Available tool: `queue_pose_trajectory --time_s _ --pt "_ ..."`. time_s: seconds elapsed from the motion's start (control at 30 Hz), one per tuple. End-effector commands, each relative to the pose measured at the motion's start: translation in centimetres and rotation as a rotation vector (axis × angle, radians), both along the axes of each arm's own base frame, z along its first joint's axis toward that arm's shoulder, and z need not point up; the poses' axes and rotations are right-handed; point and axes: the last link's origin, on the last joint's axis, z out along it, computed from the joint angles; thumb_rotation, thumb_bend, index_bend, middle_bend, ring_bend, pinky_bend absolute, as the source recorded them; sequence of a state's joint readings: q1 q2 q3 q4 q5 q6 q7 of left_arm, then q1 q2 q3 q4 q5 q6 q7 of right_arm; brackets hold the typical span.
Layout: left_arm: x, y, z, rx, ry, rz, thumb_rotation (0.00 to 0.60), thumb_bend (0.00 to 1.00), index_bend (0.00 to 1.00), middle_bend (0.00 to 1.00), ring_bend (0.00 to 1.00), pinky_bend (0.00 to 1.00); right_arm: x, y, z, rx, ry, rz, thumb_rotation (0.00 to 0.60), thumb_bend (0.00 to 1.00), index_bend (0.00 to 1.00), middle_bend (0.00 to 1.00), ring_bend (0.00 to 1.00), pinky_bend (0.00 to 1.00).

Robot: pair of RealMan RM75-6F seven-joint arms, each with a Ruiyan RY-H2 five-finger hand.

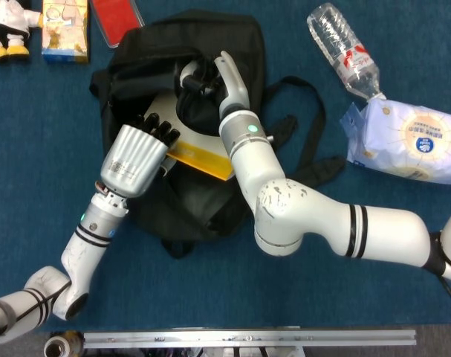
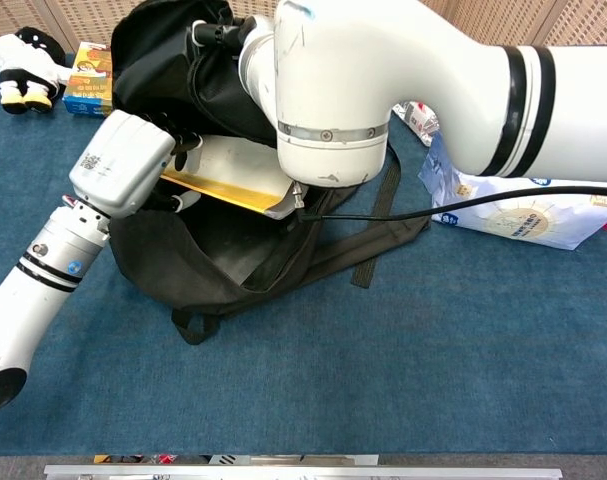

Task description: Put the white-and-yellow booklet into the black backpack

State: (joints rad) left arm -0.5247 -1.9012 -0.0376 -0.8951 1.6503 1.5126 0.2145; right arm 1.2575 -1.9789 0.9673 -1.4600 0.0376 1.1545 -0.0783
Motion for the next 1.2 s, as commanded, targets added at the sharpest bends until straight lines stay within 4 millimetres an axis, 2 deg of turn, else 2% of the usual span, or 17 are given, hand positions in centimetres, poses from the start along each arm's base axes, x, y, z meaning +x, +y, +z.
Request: queue_pose_trajectory --time_s 0.03,0.33,0.77,1.2 --pt "-0.4 -0.8 0.7 0.024 -0.004 0.030 0.600 0.14 0.57 0.61 0.45 0.61 0.0 -0.1 0.0 -0.001 0.001 0.000 0.600 0.88 0.85 0.74 0.74 0.97" --pt "-1.5 -2.7 2.6 0.061 0.005 0.115 0.600 0.14 0.47 0.54 0.41 0.61 -0.1 0.0 0.3 0.001 0.001 0.008 0.600 0.88 0.85 0.74 0.74 0.97" --pt "-3.5 -4.2 6.7 0.121 -0.013 0.178 0.600 0.14 0.44 0.52 0.39 0.61 -0.5 0.4 0.5 0.017 0.022 0.046 0.600 0.88 0.85 0.74 0.74 0.97" --pt "-6.4 -4.8 9.6 0.151 -0.011 0.296 0.600 0.14 0.42 0.51 0.39 0.61 -1.7 0.8 0.7 0.017 0.062 0.092 0.600 0.88 0.85 0.73 0.74 0.97"
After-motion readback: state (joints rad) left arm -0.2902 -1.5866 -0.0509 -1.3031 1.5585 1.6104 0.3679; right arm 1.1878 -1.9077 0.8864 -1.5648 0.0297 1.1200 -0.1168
